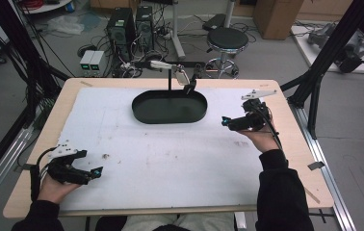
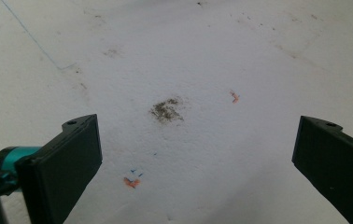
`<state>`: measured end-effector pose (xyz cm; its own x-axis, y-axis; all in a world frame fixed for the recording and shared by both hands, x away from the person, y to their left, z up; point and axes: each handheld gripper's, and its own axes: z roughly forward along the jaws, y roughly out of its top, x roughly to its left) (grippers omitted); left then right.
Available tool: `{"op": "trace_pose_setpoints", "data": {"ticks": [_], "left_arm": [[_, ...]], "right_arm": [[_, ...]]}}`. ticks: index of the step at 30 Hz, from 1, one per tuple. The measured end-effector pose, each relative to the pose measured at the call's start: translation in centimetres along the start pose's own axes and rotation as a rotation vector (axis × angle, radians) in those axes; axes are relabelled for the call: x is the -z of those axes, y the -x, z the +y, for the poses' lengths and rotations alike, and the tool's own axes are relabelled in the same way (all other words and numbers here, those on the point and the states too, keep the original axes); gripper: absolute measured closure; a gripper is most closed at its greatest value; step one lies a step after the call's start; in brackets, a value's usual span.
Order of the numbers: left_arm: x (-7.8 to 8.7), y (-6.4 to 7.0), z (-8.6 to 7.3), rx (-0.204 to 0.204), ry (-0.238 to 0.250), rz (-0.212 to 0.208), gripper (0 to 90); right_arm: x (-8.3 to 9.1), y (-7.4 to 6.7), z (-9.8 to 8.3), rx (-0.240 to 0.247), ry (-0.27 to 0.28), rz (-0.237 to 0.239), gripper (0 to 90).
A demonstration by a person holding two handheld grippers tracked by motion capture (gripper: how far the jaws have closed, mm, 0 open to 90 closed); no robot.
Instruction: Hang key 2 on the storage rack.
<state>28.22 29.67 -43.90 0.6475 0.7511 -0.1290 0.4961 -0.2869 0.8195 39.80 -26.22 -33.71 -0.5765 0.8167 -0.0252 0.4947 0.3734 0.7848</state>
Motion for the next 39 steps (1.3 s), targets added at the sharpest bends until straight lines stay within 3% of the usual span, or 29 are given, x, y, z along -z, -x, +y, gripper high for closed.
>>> {"op": "trace_pose_setpoints", "data": {"ticks": [6, 12, 31, 39], "left_arm": [[0.1, -0.1, 0.0, 0.007, 0.007, 0.0, 1.9], [0.1, -0.1, 0.0, 0.003, -0.001, 0.002, 1.9], [0.0, -0.1, -0.1, 0.01, -0.009, 0.003, 1.9], [-0.1, -0.1, -0.1, 0.005, -0.018, 0.001, 1.9]], "right_arm": [[0.9, 0.5, -1.9, -0.031, 0.007, -0.022, 0.8], [1.3, 0.7, -3.8, -0.048, 0.014, -0.004, 0.8], [1.2, 1.6, -9.0, -0.114, -0.02, 0.002, 0.8], [1.3, 1.4, -10.7, -0.113, -0.034, -0.006, 0.8]]}}
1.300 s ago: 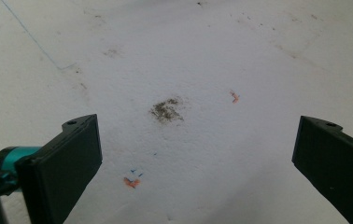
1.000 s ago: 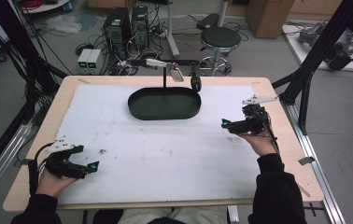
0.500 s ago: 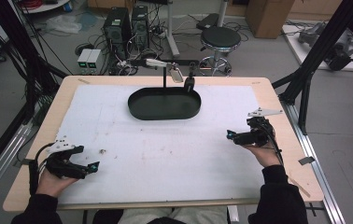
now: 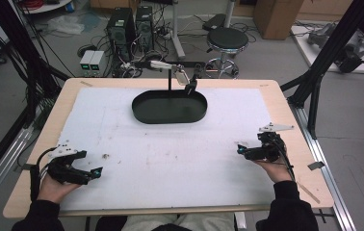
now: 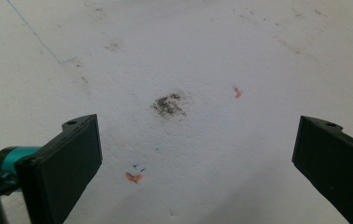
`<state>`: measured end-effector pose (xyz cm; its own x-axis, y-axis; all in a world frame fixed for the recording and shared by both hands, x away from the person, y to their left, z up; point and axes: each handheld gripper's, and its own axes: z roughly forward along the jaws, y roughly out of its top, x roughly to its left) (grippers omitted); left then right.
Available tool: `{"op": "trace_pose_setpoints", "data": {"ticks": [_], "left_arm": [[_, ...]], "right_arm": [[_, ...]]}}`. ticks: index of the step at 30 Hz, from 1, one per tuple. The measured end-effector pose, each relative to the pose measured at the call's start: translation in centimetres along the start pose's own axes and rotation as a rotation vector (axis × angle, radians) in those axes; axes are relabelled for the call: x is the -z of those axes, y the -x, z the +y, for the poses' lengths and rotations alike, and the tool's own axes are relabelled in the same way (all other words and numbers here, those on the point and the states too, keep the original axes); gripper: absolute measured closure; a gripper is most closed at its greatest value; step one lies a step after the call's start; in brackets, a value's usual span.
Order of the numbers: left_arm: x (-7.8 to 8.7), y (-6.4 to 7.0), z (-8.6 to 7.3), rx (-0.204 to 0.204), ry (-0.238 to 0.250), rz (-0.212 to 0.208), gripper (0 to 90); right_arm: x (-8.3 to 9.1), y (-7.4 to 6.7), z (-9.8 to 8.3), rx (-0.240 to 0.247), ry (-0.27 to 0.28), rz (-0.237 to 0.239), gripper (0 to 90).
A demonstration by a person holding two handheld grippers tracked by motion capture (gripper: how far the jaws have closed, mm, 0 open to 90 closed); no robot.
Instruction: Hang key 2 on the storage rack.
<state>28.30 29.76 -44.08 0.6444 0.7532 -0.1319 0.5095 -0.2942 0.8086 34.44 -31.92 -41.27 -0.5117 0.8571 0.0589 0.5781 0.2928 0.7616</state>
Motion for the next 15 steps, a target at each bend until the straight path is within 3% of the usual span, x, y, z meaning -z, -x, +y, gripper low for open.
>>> {"op": "trace_pose_setpoints", "data": {"ticks": [15], "left_arm": [[0.0, -0.1, 0.0, 0.005, 0.0, 0.0, 1.9]], "right_arm": [[0.5, -1.1, -2.1, 0.03, -0.001, -0.029, 0.8]]}}
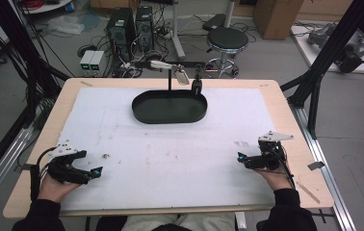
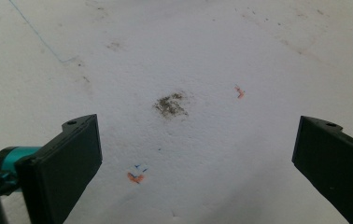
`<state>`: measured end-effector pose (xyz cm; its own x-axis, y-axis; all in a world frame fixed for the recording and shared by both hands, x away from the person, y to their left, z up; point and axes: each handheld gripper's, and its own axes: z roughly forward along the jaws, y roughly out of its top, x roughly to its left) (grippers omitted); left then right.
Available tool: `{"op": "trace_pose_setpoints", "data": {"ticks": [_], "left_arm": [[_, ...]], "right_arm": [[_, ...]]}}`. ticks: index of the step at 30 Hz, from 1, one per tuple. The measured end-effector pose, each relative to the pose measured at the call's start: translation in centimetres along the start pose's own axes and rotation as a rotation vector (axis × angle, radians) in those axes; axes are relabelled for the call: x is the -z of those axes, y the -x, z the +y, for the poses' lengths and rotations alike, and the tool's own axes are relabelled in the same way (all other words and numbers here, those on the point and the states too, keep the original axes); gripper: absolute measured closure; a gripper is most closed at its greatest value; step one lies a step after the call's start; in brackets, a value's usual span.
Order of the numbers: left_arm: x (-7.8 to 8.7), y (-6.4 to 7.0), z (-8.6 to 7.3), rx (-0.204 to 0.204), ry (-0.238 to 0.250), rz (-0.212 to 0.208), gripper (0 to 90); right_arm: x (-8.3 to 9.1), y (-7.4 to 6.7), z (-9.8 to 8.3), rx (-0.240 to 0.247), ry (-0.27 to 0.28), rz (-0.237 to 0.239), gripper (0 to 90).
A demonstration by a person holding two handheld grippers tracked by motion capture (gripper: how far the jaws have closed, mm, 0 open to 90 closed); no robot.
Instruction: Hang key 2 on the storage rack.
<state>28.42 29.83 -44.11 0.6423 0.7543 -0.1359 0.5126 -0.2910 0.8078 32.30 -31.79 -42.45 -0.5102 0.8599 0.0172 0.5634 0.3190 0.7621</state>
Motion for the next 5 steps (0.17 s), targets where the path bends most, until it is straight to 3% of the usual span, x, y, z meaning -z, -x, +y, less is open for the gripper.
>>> {"op": "trace_pose_setpoints", "data": {"ticks": [5], "left_arm": [[-0.08, 0.05, 0.03, 0.001, -0.001, 0.001, 1.9]], "right_arm": [[0.29, -0.14, -0.51, 0.004, 0.008, -0.011, 0.8]]}}
